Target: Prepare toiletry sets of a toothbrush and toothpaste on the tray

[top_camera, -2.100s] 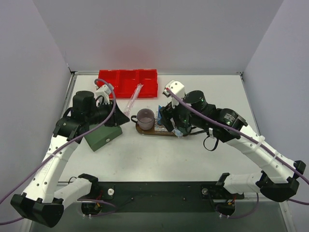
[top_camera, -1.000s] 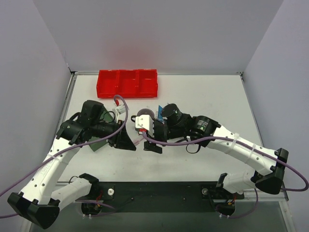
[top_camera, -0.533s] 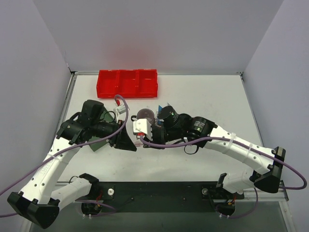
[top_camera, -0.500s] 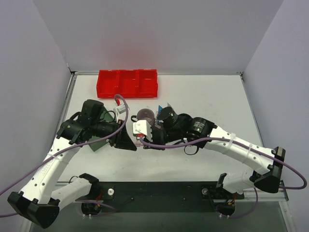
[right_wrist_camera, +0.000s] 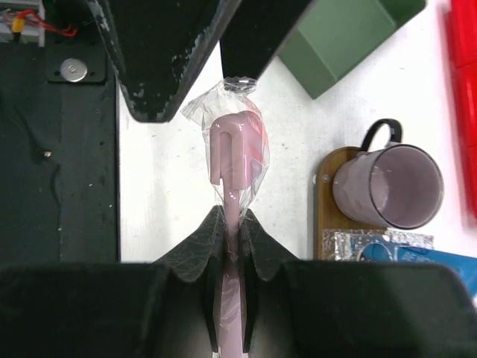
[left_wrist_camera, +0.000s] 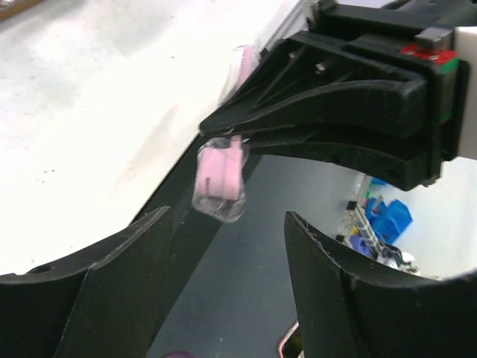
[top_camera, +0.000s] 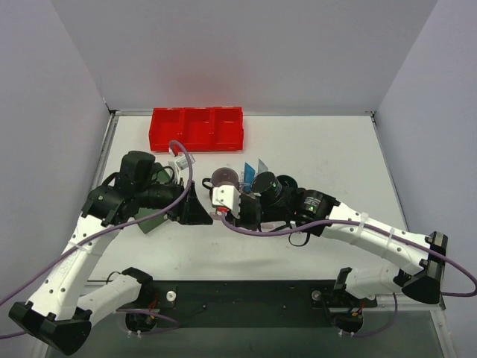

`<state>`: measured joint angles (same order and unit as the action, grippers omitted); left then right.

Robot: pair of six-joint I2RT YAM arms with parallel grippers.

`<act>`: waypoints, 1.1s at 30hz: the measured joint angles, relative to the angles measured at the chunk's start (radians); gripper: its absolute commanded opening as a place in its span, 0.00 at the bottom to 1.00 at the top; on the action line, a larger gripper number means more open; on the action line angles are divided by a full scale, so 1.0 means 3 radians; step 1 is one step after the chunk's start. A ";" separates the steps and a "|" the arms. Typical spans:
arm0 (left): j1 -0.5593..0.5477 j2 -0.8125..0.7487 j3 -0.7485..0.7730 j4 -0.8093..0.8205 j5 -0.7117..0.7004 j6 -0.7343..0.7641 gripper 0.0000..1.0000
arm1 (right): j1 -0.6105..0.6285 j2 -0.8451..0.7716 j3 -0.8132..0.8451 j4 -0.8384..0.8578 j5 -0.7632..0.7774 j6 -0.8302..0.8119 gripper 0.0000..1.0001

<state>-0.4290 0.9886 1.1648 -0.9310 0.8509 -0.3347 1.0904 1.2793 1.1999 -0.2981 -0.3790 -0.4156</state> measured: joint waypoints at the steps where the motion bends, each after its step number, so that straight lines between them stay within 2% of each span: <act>1: 0.0000 -0.0024 0.0009 -0.0001 -0.0090 -0.0001 0.72 | 0.0000 -0.0034 -0.0032 0.0042 0.0048 0.0010 0.00; 9: 0.0000 -0.0127 -0.0060 0.0109 -0.0515 -0.0128 0.72 | 0.0000 -0.0175 -0.0161 0.0300 0.0256 0.0061 0.00; 15: 0.0000 -0.0217 -0.0273 0.0509 -0.0529 -0.0393 0.71 | 0.0000 -0.0175 -0.0195 0.0357 0.0291 0.0061 0.00; 19: -0.0001 -0.0215 -0.0357 0.0755 -0.0515 -0.0579 0.63 | -0.0001 -0.0175 -0.0198 0.0360 0.0318 0.0060 0.00; 30: -0.0095 -0.0123 -0.0537 0.1235 -0.0446 -0.0945 0.62 | -0.0005 -0.0175 -0.0206 0.0357 0.0417 0.0051 0.00; 31: -0.0117 -0.0113 -0.0548 0.1270 -0.0448 -0.0963 0.60 | -0.0004 -0.0175 -0.0206 0.0359 0.0417 0.0047 0.00; 32: -0.0141 -0.0104 -0.0557 0.1293 -0.0451 -0.0974 0.53 | -0.0004 -0.0175 -0.0206 0.0359 0.0417 0.0046 0.00; 33: -0.0163 -0.0098 -0.0568 0.1319 -0.0455 -0.0985 0.49 | -0.0004 -0.0175 -0.0206 0.0359 0.0417 0.0043 0.00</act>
<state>-0.4778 0.9592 0.9943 -0.5354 0.7143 -0.6304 1.0893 1.2266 1.1381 -0.1905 -0.2539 -0.4026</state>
